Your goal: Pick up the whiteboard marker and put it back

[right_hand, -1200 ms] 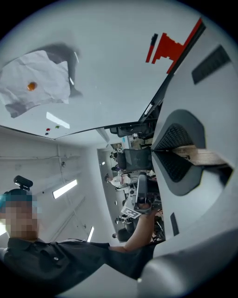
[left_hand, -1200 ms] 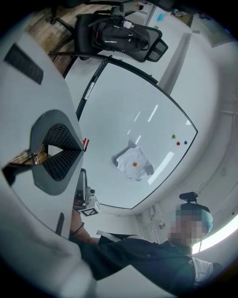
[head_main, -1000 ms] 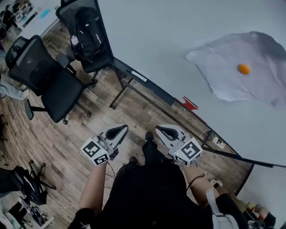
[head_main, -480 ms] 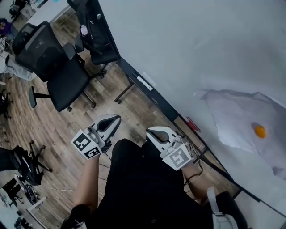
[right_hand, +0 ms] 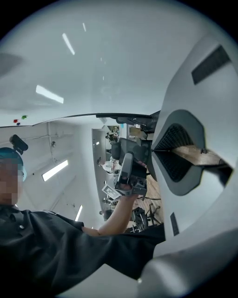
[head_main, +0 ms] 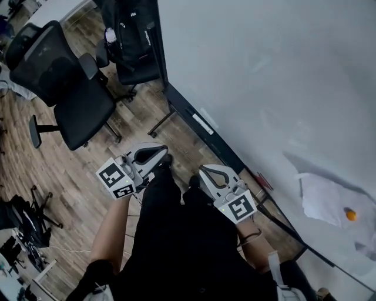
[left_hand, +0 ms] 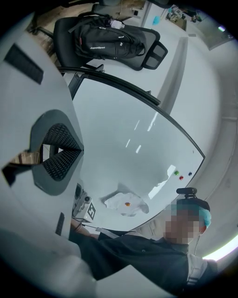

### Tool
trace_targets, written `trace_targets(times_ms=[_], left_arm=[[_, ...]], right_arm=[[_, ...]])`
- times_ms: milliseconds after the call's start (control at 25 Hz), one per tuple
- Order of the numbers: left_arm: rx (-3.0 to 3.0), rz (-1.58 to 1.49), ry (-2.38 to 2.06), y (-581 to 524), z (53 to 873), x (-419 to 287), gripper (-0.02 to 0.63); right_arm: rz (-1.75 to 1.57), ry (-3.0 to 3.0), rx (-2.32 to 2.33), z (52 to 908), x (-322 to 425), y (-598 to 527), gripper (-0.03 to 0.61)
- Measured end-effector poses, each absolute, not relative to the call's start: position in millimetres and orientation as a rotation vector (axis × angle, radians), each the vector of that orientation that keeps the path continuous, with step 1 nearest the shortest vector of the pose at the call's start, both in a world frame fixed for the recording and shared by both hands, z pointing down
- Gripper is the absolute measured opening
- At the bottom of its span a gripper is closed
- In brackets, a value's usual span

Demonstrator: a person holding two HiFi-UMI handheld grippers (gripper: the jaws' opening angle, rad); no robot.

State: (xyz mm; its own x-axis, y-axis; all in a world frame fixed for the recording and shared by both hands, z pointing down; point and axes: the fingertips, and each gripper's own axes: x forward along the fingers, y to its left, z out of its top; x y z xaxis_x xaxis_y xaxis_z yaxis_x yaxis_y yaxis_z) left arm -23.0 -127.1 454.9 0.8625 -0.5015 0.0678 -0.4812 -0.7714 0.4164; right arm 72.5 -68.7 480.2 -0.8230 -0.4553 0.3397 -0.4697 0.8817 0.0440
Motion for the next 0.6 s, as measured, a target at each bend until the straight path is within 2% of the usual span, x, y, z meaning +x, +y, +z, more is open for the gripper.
trace_targets(times_ms=[320,600], left_arm=[[2.614,-0.109,-0.593,-167.9,464.1,-56.3,0.012],[2.648,-0.067,-0.475,-176.2,474.8,-57.1,0.012]], right_arm=[[0.084,-2.698,0.853,467.6,30.9,-117.2,0.02],[0.123,-2.6,0.986,478.7,34.5,-143.1,0.02]])
